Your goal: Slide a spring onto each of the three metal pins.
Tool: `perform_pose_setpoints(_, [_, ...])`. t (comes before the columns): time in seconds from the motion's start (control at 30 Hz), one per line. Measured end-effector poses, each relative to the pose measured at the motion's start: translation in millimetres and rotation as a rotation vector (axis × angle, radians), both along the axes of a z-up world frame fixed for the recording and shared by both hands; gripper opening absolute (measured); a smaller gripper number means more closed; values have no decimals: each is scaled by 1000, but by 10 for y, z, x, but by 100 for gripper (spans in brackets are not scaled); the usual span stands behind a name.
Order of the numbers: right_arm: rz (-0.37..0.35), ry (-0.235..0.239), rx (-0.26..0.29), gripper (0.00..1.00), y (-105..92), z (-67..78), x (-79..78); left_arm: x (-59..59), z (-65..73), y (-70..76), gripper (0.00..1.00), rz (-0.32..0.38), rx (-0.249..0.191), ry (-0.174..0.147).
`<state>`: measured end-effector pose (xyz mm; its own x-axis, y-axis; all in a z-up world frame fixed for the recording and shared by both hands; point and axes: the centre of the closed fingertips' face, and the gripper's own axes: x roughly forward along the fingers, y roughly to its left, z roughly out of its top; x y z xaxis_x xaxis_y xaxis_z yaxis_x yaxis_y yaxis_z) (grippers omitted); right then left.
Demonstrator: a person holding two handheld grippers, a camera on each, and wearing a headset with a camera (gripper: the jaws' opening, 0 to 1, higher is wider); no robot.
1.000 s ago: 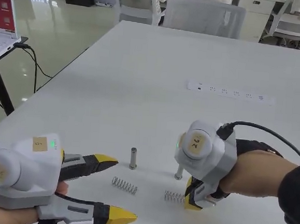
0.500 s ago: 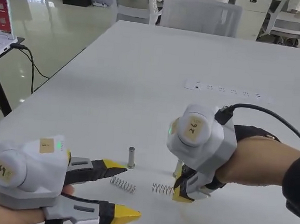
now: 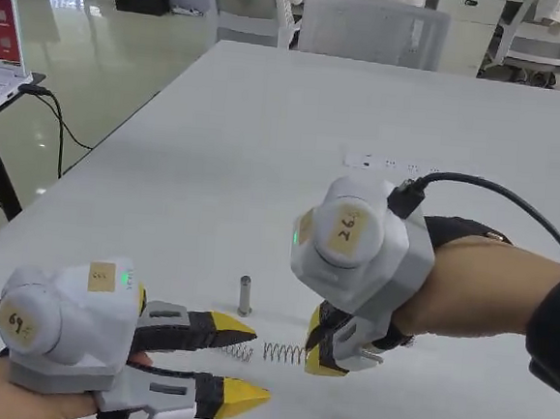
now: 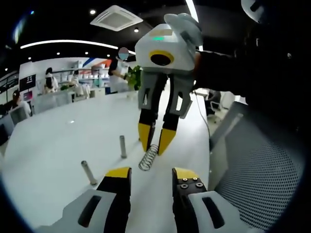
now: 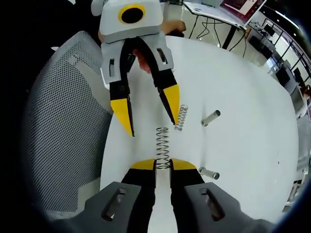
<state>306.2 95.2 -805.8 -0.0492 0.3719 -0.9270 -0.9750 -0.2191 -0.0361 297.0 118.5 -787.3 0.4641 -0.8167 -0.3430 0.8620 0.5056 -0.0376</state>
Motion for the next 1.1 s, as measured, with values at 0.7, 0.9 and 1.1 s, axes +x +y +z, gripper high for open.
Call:
perform_pose_setpoints(0.7, [80,-2,-7,8,48,40,-131,-20,18,-61,3,-56,30,-43])
perform_pose_setpoints(0.9, [74,-6,3,8,46,103,-120,-14,15,-65,3,-61,44,-50])
perform_pose_setpoints(1.1, [71,-8,26,8,73,222,-144,-6,18,-57,2,-59,46,-52])
